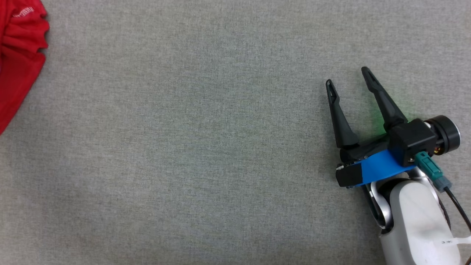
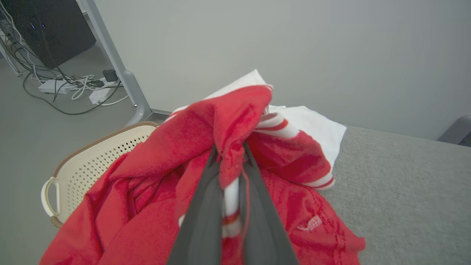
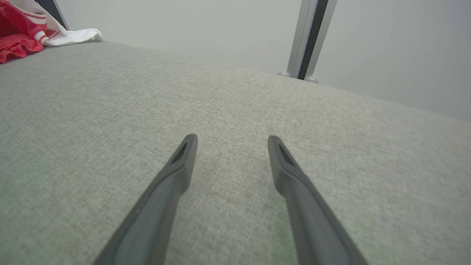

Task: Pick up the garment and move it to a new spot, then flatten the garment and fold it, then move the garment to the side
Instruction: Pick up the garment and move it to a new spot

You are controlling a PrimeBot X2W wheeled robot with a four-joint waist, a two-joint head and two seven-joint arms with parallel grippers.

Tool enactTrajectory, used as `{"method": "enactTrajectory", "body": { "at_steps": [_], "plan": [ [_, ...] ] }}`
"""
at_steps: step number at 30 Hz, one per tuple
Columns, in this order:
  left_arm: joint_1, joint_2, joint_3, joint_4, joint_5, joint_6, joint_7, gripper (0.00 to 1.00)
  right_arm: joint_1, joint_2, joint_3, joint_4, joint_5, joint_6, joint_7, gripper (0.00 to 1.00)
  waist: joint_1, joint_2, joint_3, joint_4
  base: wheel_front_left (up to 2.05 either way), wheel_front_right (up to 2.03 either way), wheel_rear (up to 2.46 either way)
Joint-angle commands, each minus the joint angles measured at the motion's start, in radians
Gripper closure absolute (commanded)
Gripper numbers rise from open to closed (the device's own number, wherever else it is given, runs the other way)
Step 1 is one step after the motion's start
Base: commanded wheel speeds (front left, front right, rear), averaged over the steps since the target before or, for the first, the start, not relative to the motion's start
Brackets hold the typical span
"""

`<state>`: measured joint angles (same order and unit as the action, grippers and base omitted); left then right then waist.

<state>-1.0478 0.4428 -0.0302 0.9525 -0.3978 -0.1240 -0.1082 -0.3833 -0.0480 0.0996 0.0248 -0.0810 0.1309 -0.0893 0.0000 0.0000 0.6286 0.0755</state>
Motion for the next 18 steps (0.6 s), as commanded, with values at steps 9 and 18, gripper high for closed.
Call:
{"method": "enactTrajectory", "body": {
  "at_steps": [9,18],
  "plan": [
    [-0.049,0.070,-0.065,-0.066,0.011,-0.007,-0.096,1.00,0.019,-0.004,-0.003,0.099,0.055,0.000,-0.052,0.00,0.0000,0.0000,-0.133,-0.038,0.00,0.00,0.00],
    [-0.057,0.049,-0.224,-0.320,0.026,-0.007,-0.039,1.00,0.068,-0.004,0.000,0.234,0.146,0.000,-0.119,0.00,0.0000,0.0000,-0.346,-0.128,0.00,0.00,0.00]
  ]
}}
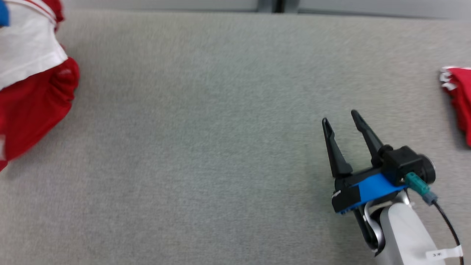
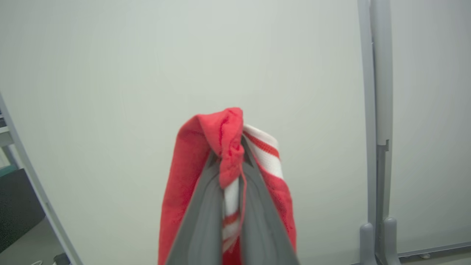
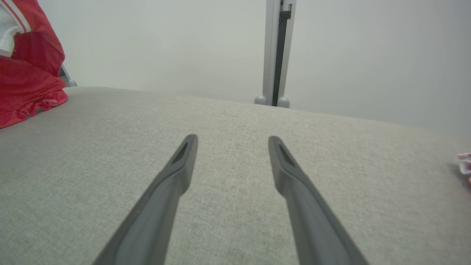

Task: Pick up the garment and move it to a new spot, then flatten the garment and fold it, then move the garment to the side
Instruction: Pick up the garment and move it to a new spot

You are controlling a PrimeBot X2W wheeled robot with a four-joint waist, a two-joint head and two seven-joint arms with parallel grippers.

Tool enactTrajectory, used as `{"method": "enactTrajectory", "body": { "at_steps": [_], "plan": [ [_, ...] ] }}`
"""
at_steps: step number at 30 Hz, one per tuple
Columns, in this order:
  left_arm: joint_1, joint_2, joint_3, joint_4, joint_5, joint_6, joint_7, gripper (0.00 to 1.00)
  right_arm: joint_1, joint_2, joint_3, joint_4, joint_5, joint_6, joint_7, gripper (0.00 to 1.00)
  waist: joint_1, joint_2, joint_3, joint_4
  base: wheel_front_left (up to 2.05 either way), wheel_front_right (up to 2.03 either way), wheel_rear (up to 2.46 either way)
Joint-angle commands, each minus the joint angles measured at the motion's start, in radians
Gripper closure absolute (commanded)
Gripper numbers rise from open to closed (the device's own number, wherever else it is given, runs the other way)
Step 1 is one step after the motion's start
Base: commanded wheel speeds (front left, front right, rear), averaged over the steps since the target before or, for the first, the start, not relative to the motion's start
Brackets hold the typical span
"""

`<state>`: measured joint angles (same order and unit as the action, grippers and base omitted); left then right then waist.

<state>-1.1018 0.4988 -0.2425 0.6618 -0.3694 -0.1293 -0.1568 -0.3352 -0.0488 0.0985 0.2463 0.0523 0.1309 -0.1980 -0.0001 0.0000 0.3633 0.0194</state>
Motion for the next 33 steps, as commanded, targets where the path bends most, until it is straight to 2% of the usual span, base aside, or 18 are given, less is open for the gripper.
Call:
{"method": "enactTrajectory", "body": {
  "at_steps": [1,6,9,14,18,22,27,33],
  "plan": [
    [-0.004,-0.015,-0.027,-0.067,-0.011,-0.002,0.030,1.00,0.026,-0.003,-0.001,0.026,0.021,0.000,-0.015,0.00,0.0001,0.0000,-0.099,-0.084,0.00,0.00,0.00],
    [-0.023,-0.075,-0.097,-0.243,-0.066,-0.002,0.120,1.00,0.057,-0.003,-0.019,0.084,0.049,0.000,-0.039,0.00,0.0001,0.0000,-0.168,-0.148,0.00,0.00,0.00],
    [-0.042,-0.138,-0.116,-0.315,-0.118,-0.002,0.165,1.00,0.062,-0.003,-0.037,0.105,0.065,0.000,-0.050,0.00,0.0001,0.0000,-0.178,-0.177,0.00,0.00,0.00],
    [-0.045,-0.231,-0.135,-0.363,-0.163,0.023,0.186,1.00,0.047,-0.003,-0.073,0.120,0.080,0.000,-0.063,0.00,0.0001,0.0000,-0.151,-0.207,0.00,0.00,0.00],
    [0.042,-0.287,-0.142,-0.346,-0.213,0.031,0.172,1.00,0.032,-0.003,-0.102,0.124,0.083,0.000,-0.066,0.00,0.0001,0.0000,-0.118,-0.217,0.00,0.00,0.00],
    [0.175,-0.284,-0.144,-0.294,-0.239,0.029,0.134,1.00,0.027,-0.003,-0.117,0.114,0.091,0.000,-0.068,0.00,0.0001,0.0000,-0.084,-0.222,0.00,0.00,0.00],
    [0.343,-0.236,-0.131,-0.165,-0.257,0.024,0.073,1.00,0.021,-0.003,-0.122,0.093,0.098,0.000,-0.068,0.00,0.0001,0.0000,-0.044,-0.223,0.00,0.00,0.00],
    [0.412,-0.199,-0.110,-0.041,-0.268,0.017,0.014,1.00,0.013,-0.003,-0.121,0.087,0.088,0.000,-0.068,0.00,0.0001,0.0000,-0.016,-0.219,0.00,0.00,0.00]
  ]
}}
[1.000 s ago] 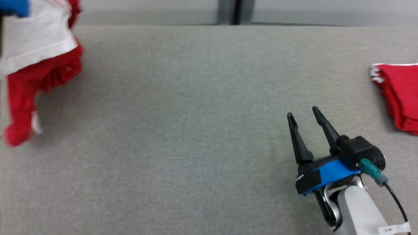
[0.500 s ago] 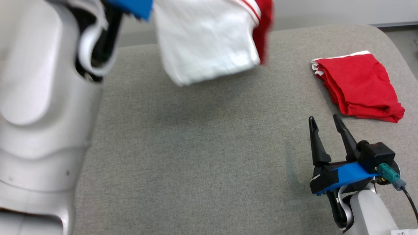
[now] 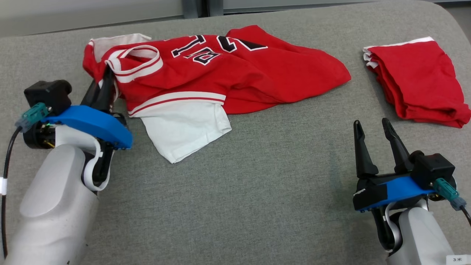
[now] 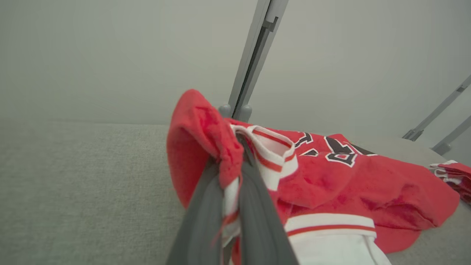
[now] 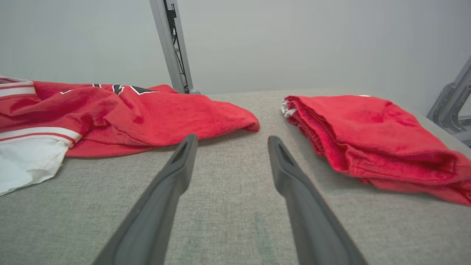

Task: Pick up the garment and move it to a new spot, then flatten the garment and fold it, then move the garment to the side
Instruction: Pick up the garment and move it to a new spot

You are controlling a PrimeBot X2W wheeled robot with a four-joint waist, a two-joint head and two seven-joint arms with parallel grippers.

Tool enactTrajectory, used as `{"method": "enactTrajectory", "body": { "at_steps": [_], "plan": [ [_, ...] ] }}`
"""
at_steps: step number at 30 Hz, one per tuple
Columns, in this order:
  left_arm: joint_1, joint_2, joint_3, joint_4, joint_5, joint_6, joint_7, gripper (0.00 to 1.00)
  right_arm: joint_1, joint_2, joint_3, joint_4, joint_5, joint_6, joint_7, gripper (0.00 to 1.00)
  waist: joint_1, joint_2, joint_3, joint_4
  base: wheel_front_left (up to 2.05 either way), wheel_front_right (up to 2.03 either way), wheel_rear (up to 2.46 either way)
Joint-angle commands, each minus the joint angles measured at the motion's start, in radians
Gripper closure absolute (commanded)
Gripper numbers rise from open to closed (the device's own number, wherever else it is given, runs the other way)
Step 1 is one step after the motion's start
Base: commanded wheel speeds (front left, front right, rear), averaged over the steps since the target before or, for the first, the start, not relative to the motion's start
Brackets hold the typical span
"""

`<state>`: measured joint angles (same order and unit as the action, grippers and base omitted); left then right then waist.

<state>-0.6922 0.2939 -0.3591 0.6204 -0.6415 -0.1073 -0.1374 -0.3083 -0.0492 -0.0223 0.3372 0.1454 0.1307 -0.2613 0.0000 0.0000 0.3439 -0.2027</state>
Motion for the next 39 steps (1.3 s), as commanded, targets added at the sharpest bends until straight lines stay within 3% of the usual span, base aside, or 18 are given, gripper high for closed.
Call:
{"method": "enactTrajectory", "body": {
  "at_steps": [1,6,7,8,9,20,26,39],
  "plan": [
    [0.006,0.008,0.010,0.020,0.000,-0.005,-0.017,1.00,-0.014,-0.002,0.002,-0.004,-0.006,0.000,-0.005,0.00,0.0000,0.0000,0.007,0.004,0.00,0.00,0.00],
    [-0.024,0.020,0.016,0.100,0.002,-0.008,-0.068,1.00,-0.019,-0.002,0.016,0.000,-0.013,0.000,-0.005,0.00,0.0000,0.0000,0.017,0.011,0.00,0.00,0.00],
    [-0.030,0.021,0.014,0.113,0.006,-0.009,-0.076,0.79,-0.020,-0.002,0.021,0.001,-0.013,0.000,-0.005,0.00,0.0000,0.0000,0.017,0.012,0.00,0.00,0.00],
    [-0.036,0.021,0.010,0.124,0.012,-0.011,-0.084,0.43,-0.022,-0.003,0.026,0.002,-0.013,0.000,-0.005,0.00,0.0000,0.0000,0.016,0.014,0.00,0.00,0.00],
    [-0.039,0.018,0.004,0.134,0.017,-0.012,-0.092,0.00,-0.022,-0.002,0.029,0.003,-0.014,0.000,-0.005,0.00,0.0000,0.0000,0.013,0.016,0.00,0.00,0.00],
    [0.047,-0.040,-0.023,0.133,0.032,-0.023,-0.128,0.00,0.015,-0.003,0.027,0.027,-0.034,0.000,-0.005,0.00,0.0000,0.0000,-0.066,0.071,0.00,0.00,0.00],
    [0.185,-0.056,0.022,0.032,0.072,-0.005,-0.128,0.00,0.043,-0.003,0.023,0.040,-0.042,0.000,-0.005,0.00,0.0000,0.0000,-0.121,0.107,0.00,0.00,0.00],
    [0.516,-0.173,0.123,-0.191,0.188,0.046,-0.129,0.00,0.140,-0.003,0.038,0.082,-0.037,0.000,-0.005,0.00,0.0000,0.0000,-0.262,0.128,0.00,0.00,0.00]
  ]
}}
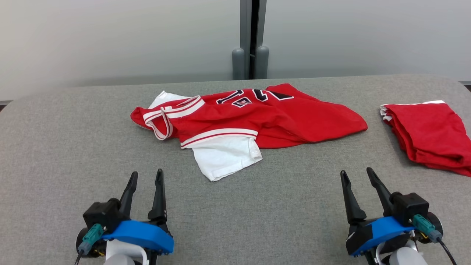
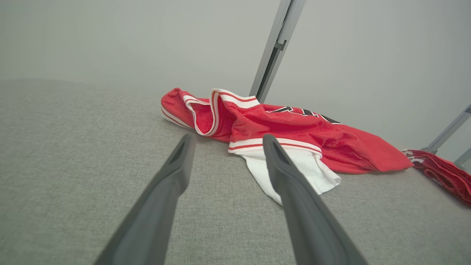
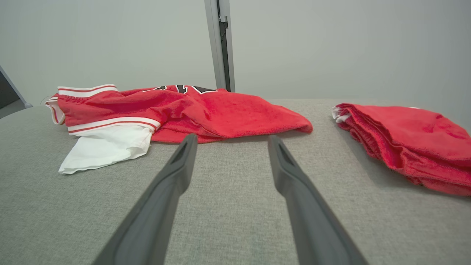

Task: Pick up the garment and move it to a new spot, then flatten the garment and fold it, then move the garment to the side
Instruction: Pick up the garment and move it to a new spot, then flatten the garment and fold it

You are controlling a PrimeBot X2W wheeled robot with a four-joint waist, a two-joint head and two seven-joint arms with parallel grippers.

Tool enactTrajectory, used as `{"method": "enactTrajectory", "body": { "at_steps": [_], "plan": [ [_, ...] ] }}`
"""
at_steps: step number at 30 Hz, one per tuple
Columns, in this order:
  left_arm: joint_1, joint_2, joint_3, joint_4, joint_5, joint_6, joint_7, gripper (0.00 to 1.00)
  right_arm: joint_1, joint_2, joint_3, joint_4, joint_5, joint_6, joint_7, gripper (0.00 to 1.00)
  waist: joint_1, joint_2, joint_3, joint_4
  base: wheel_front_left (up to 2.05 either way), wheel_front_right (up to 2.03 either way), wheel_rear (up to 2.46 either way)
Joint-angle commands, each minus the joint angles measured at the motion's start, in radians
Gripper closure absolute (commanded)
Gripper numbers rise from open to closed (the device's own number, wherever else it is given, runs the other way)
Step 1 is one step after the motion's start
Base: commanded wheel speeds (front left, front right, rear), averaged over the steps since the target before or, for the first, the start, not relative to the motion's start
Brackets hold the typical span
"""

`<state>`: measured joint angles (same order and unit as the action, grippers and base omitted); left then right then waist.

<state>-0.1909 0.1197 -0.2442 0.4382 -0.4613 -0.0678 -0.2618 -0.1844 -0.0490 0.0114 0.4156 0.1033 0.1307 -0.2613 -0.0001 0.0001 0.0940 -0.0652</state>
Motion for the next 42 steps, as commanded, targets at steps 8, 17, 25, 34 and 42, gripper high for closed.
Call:
{"method": "enactTrajectory", "body": {
  "at_steps": [8,17,25,34,42],
  "plan": [
    [0.122,-0.019,0.072,-0.068,0.051,0.021,-0.004,0.00,0.052,-0.003,0.030,0.023,0.024,0.000,-0.005,0.00,0.0001,-0.0001,-0.034,-0.016,0.00,0.00,0.00],
    [0.145,-0.038,0.100,-0.070,0.091,0.011,-0.004,0.00,0.034,-0.003,0.024,0.038,0.027,0.000,-0.005,0.00,0.0001,-0.0001,-0.033,-0.008,0.00,0.00,0.00],
    [0.139,-0.047,0.104,-0.054,0.105,-0.003,-0.004,0.00,0.026,-0.003,0.024,0.037,0.029,0.000,-0.005,0.00,0.0001,-0.0001,-0.029,-0.003,0.00,0.00,0.00],
    [0.044,-0.048,0.033,0.020,0.155,-0.018,0.043,0.00,-0.002,-0.003,0.043,0.027,0.022,0.000,-0.005,0.00,0.0001,-0.0001,0.008,-0.023,0.00,0.00,0.00],
    [-0.111,-0.050,-0.012,0.150,0.157,-0.028,0.149,0.00,-0.041,-0.003,0.090,0.017,0.025,0.000,-0.005,0.00,0.0001,-0.0001,0.066,-0.081,0.00,0.00,0.00]
  ]
}}
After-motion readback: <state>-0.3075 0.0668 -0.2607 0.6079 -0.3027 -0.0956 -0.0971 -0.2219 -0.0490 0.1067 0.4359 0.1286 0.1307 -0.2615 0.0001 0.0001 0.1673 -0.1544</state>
